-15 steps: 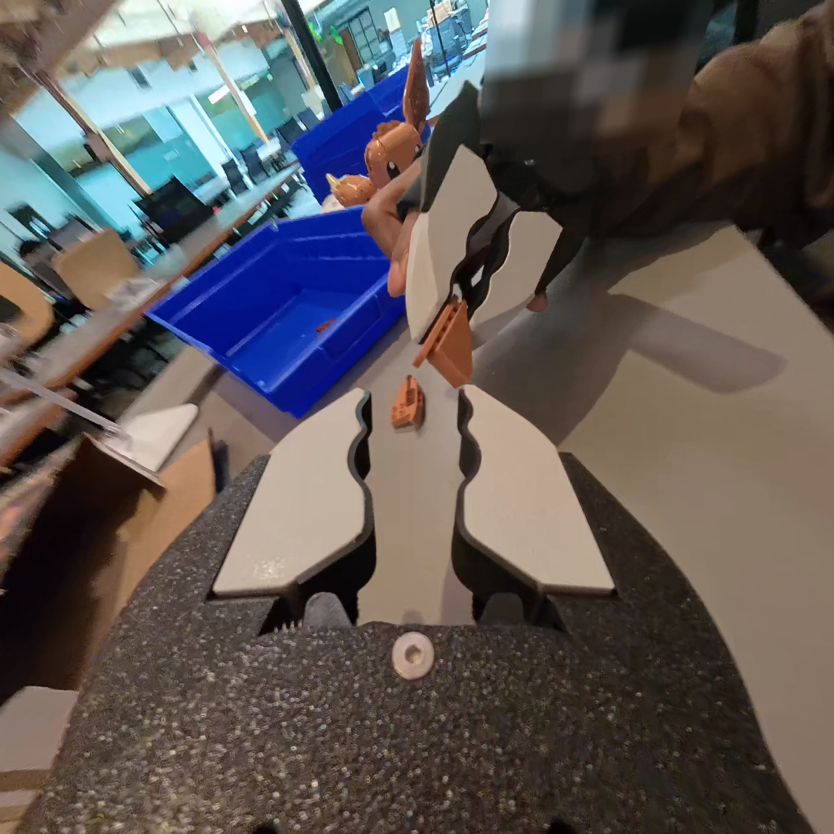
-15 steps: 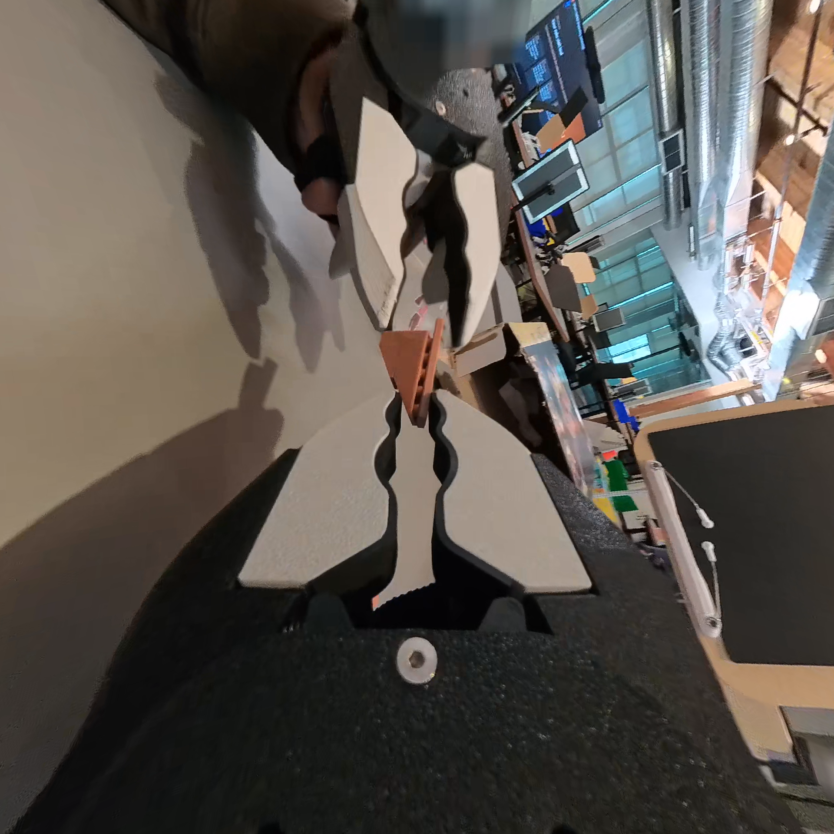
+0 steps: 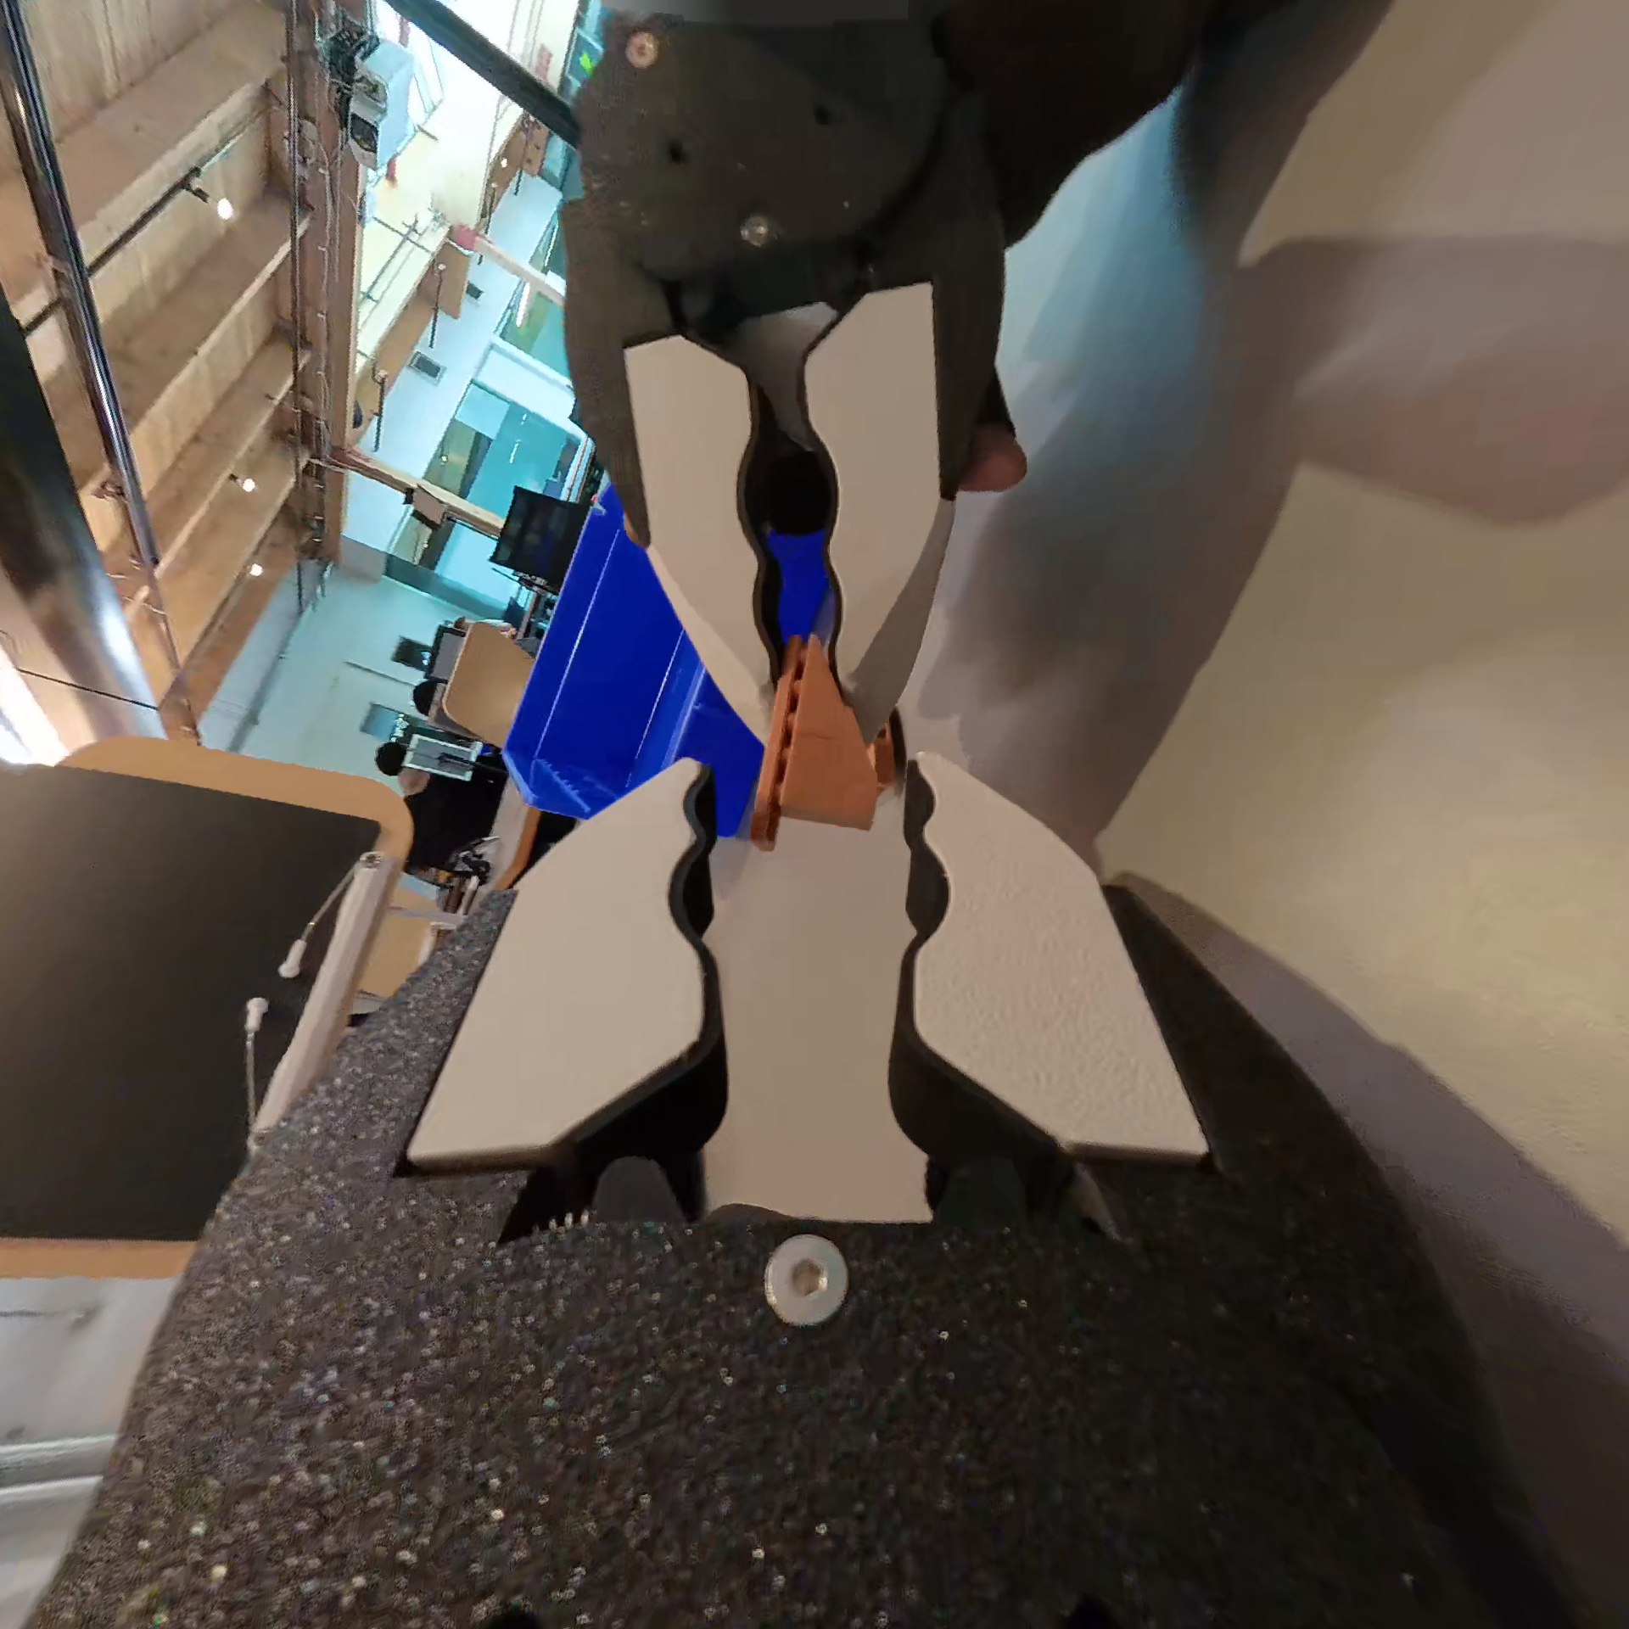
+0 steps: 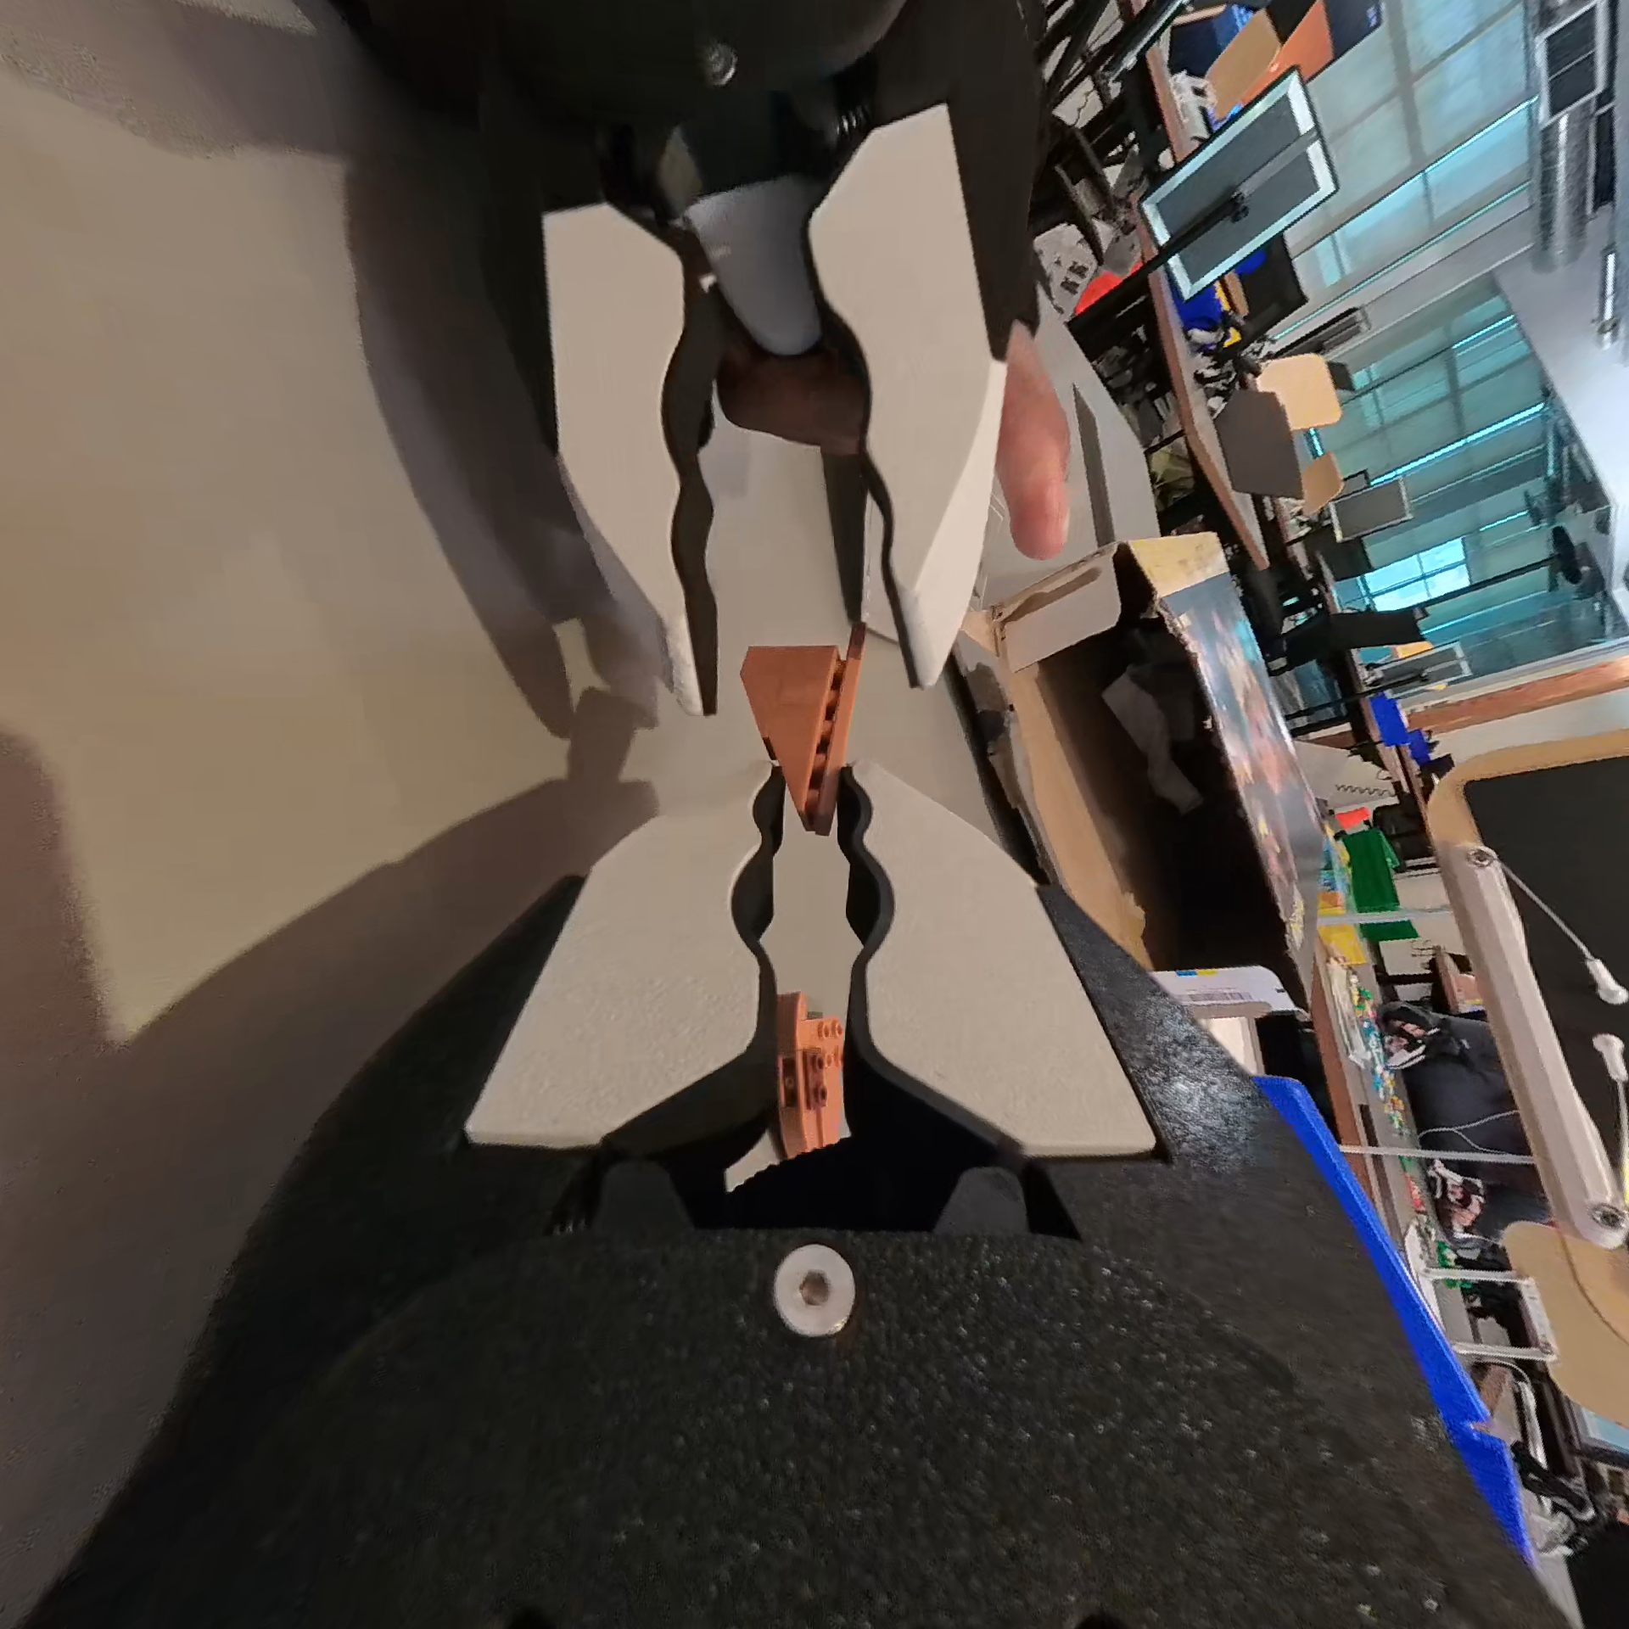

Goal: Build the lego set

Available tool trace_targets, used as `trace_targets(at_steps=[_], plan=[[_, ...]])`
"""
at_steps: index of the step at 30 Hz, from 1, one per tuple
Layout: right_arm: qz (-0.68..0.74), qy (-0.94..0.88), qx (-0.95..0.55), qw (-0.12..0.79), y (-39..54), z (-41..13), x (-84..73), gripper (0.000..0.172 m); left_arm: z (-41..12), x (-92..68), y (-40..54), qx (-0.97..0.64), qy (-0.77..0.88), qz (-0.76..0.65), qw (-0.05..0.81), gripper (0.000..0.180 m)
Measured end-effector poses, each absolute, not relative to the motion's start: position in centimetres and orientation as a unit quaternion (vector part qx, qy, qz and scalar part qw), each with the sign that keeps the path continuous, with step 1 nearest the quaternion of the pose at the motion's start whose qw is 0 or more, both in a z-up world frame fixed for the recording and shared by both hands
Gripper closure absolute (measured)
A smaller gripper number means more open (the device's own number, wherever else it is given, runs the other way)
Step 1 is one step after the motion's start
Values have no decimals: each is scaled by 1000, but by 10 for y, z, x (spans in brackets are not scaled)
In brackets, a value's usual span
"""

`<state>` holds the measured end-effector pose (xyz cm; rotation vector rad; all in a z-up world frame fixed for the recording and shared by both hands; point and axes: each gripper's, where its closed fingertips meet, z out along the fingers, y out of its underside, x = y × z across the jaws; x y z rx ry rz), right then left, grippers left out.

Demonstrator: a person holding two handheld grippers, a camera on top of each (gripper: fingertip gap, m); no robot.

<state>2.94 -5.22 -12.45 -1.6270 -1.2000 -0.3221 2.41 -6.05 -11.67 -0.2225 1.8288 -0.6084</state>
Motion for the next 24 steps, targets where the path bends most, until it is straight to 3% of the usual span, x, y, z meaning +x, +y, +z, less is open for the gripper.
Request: trace_targets(at_steps=[8, 24], plan=[[-119, -500, -687, 513, -52, -130, 26, 161, -127, 29, -59, -74, 788, -199, 578, 152], [-114, -503, -694, 502, -52, -139, 26, 160, -136, 30, -57, -82, 808, -168, 558, 154]])
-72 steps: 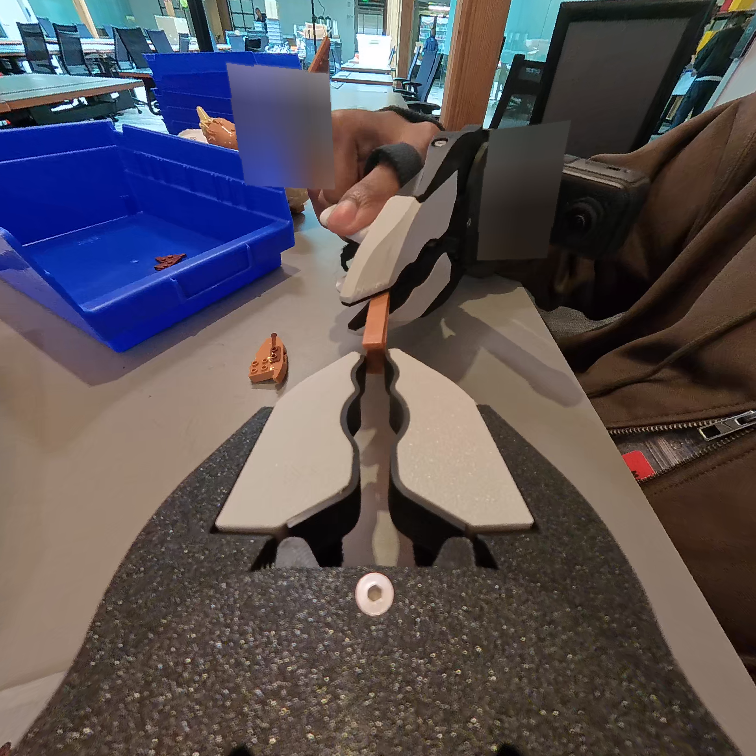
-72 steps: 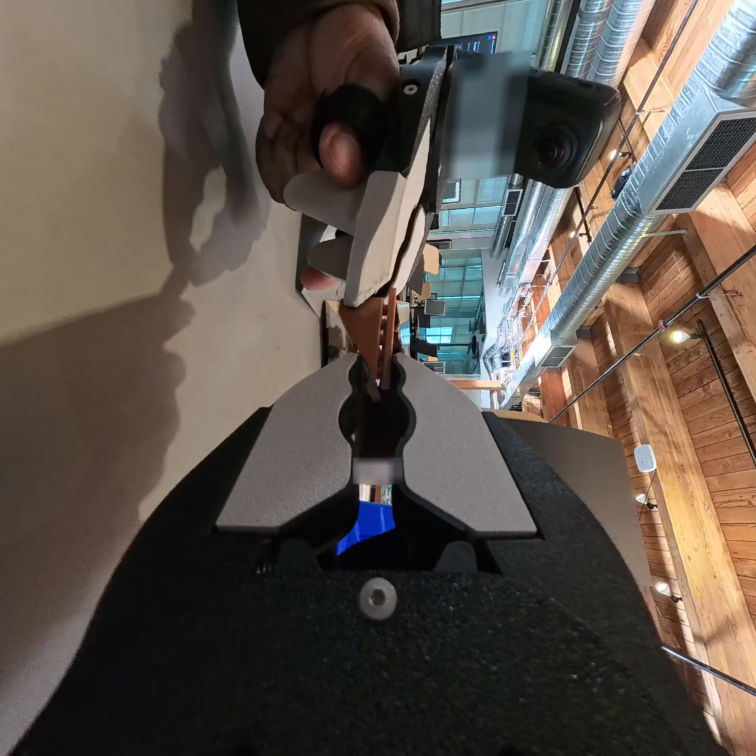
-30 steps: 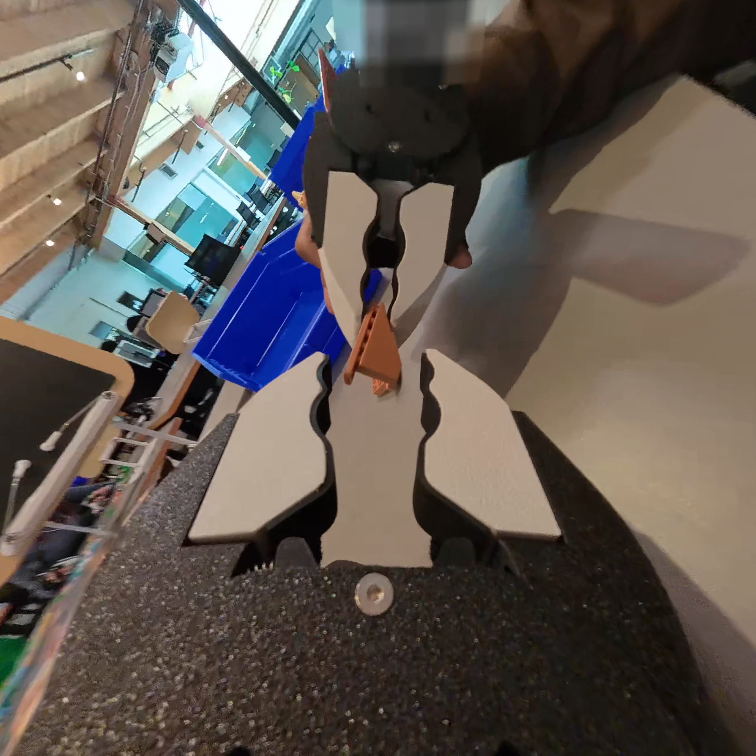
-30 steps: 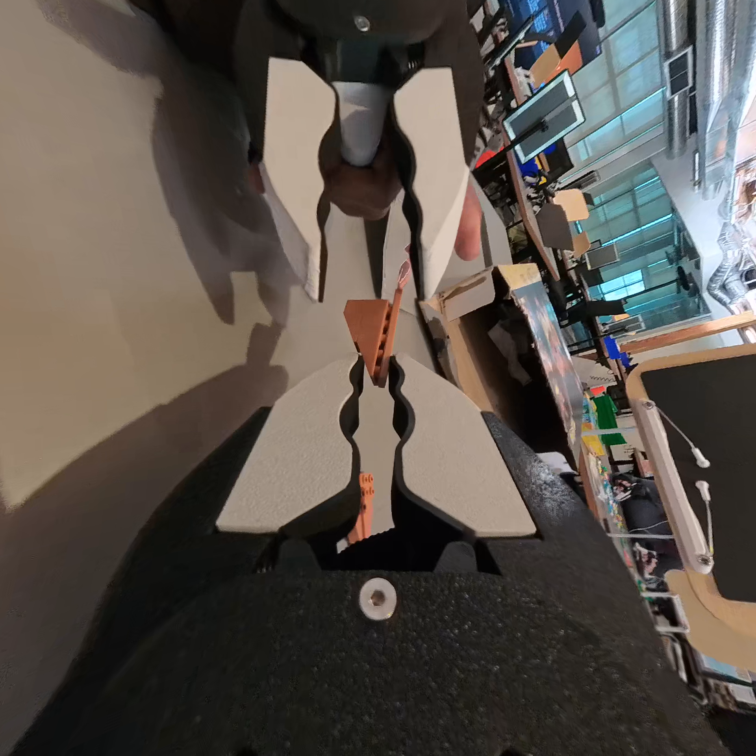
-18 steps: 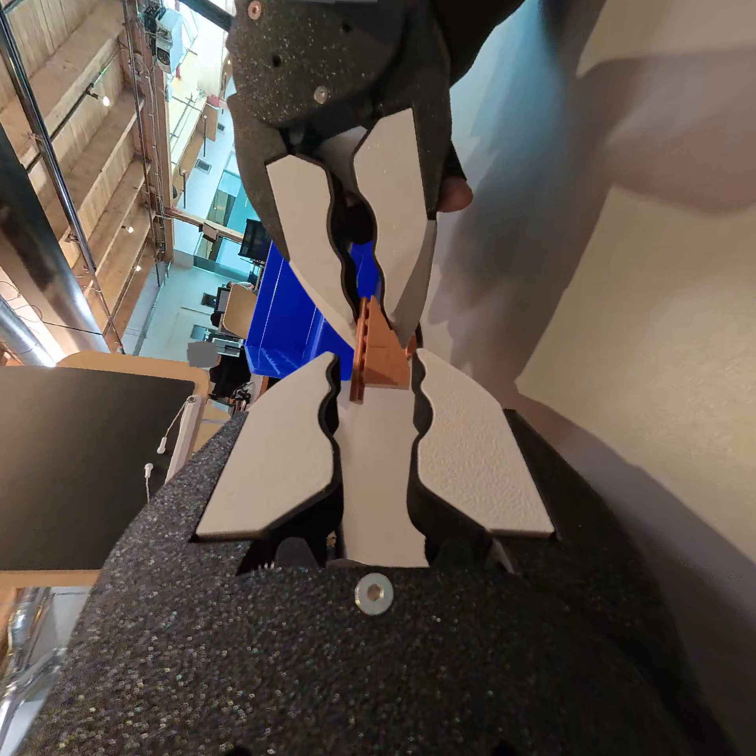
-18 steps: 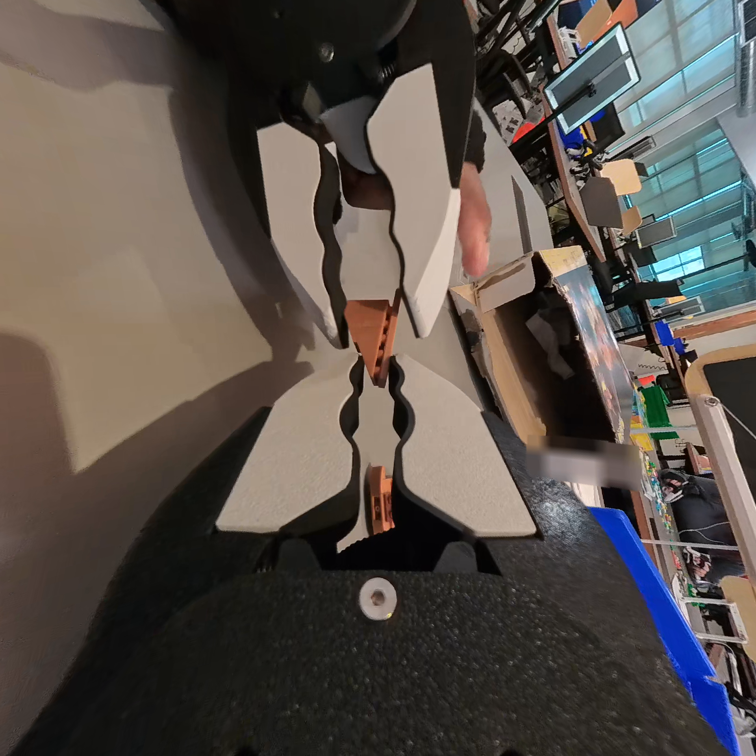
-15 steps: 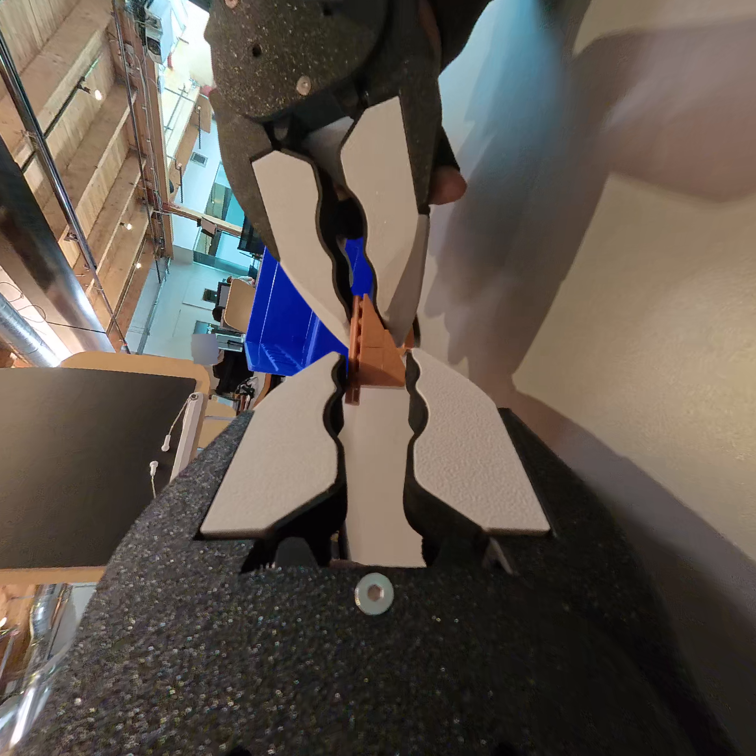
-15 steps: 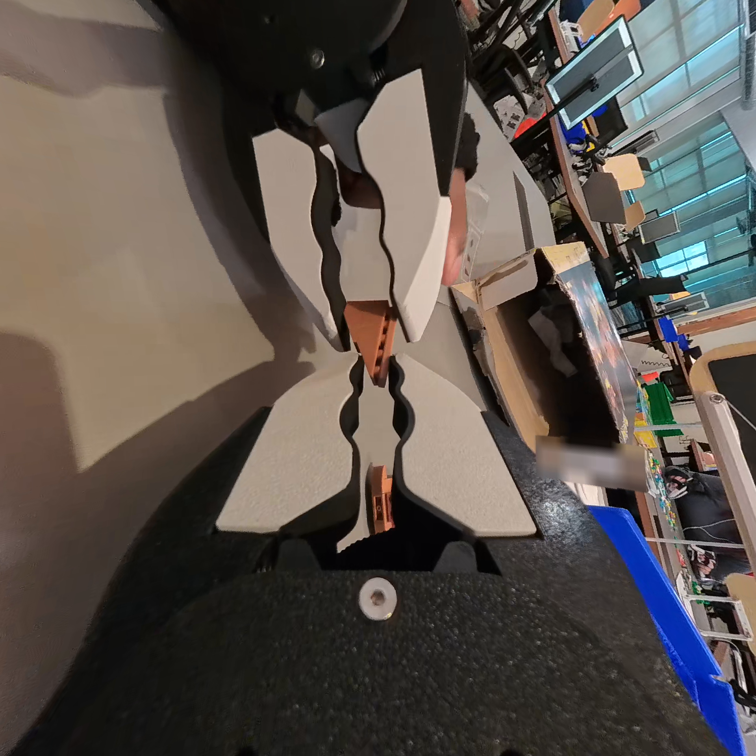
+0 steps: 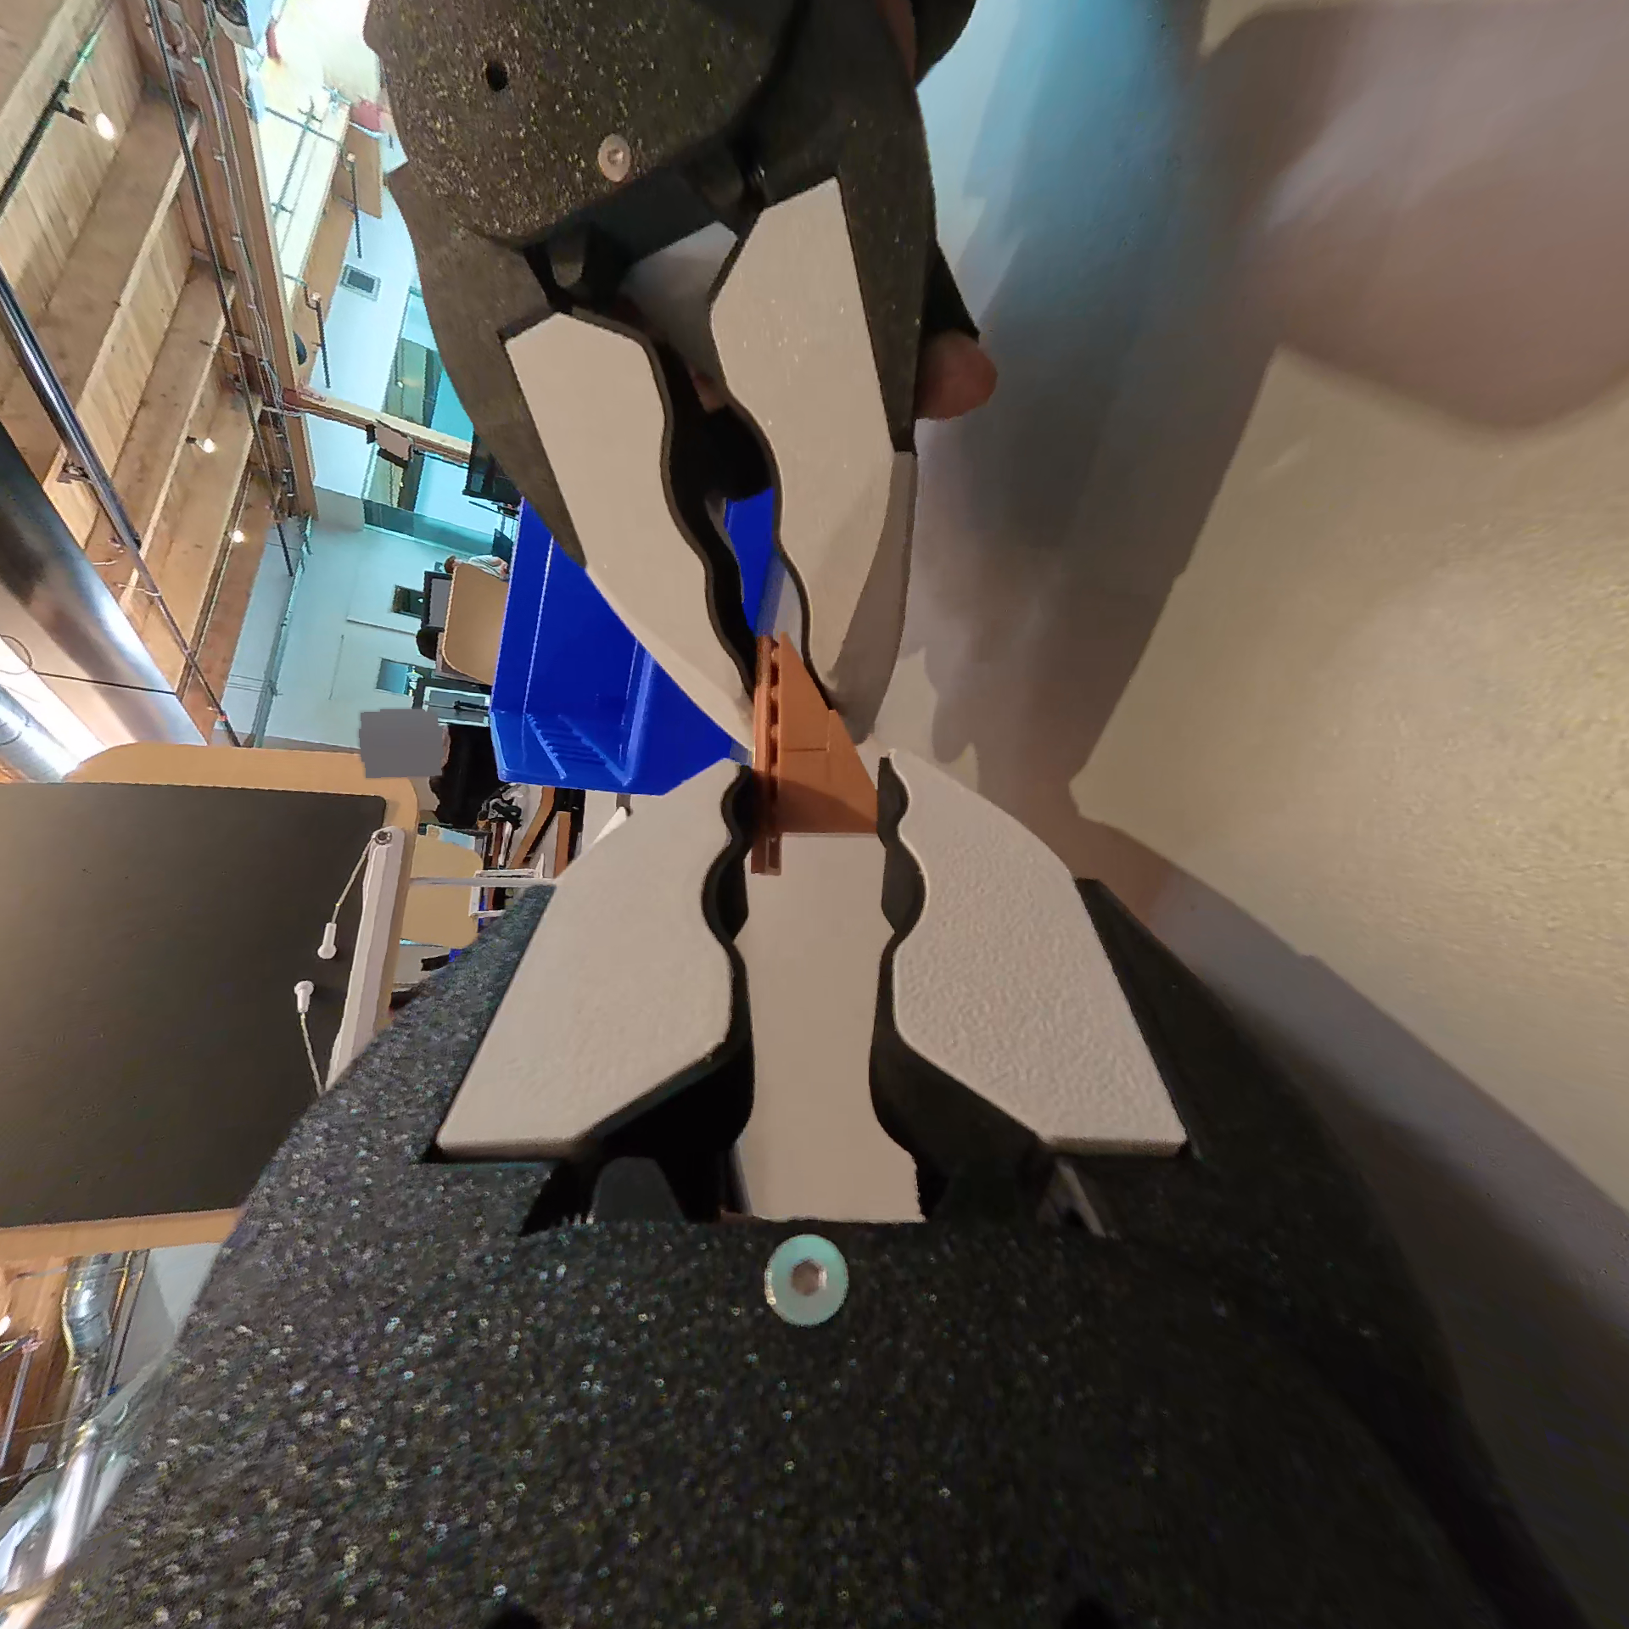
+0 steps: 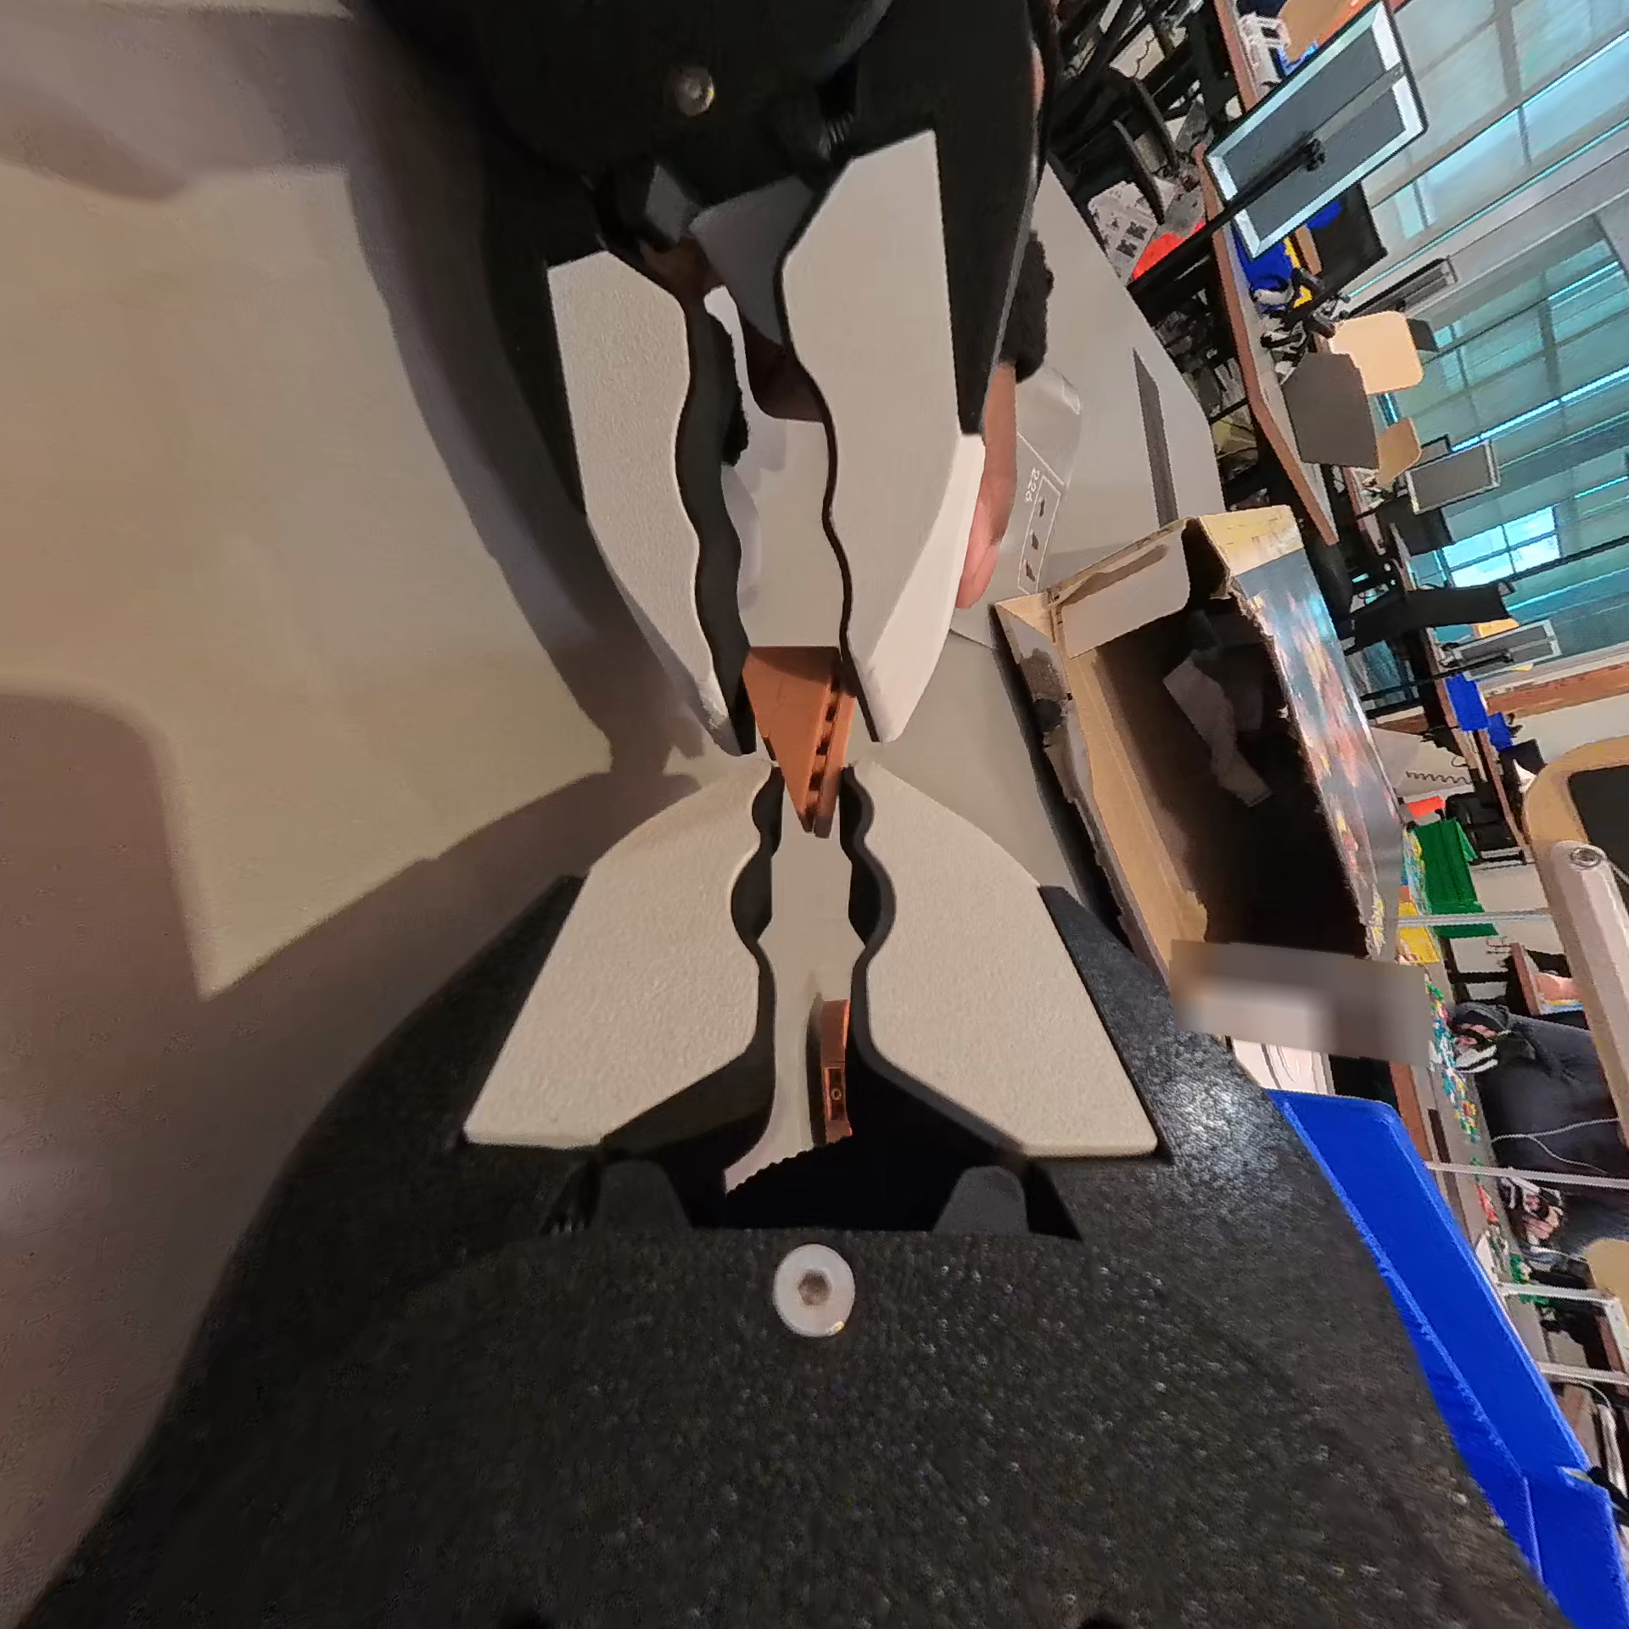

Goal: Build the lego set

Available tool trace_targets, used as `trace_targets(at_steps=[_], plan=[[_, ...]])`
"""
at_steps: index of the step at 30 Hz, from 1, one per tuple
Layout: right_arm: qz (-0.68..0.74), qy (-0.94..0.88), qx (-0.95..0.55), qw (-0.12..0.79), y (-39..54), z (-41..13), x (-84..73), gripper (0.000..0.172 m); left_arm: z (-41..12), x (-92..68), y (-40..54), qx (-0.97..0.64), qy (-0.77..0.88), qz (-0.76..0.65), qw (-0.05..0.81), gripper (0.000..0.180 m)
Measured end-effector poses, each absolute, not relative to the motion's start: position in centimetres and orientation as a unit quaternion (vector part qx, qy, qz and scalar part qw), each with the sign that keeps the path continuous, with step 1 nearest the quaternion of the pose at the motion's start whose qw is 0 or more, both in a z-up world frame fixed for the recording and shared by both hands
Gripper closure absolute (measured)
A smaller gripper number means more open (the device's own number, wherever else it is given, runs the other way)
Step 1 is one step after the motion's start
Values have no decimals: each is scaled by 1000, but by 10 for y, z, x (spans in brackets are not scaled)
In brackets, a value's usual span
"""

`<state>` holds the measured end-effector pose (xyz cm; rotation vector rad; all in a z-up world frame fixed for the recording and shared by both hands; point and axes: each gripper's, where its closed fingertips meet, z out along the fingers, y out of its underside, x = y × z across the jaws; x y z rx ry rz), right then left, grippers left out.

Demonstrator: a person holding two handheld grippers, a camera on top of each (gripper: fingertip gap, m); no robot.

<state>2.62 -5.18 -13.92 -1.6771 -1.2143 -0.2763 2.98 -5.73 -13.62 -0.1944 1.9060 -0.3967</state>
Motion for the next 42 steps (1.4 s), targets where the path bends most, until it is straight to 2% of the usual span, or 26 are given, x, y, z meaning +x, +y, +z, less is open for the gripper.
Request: trace_targets(at_steps=[6, 10, 23, 30, 33, 35, 42], plan=[[-92, -499, -692, 514, -57, -133, 27, 156, -138, 30, -55, -94, 811, -174, 550, 154], [-91, -498, -693, 513, -57, -133, 27, 161, -137, 30, -54, -96, 811, -175, 550, 154], [-117, -512, -685, 505, -55, -137, 26, 162, -146, 31, -49, -112, 821, -169, 533, 153], [-113, -498, -683, 523, -54, -129, 27, 162, -136, 30, -49, -157, 804, -247, 517, 149], [-121, -493, -678, 532, -53, -125, 29, 162, -130, 29, -47, -202, 790, -312, 487, 141], [-134, -490, -669, 542, -53, -120, 31, 162, -126, 26, -49, -245, 780, -379, 433, 138], [-200, -521, -604, 569, -56, -107, 28, 163, -124, 22, -55, -367, 724, -531, 243, 142]])
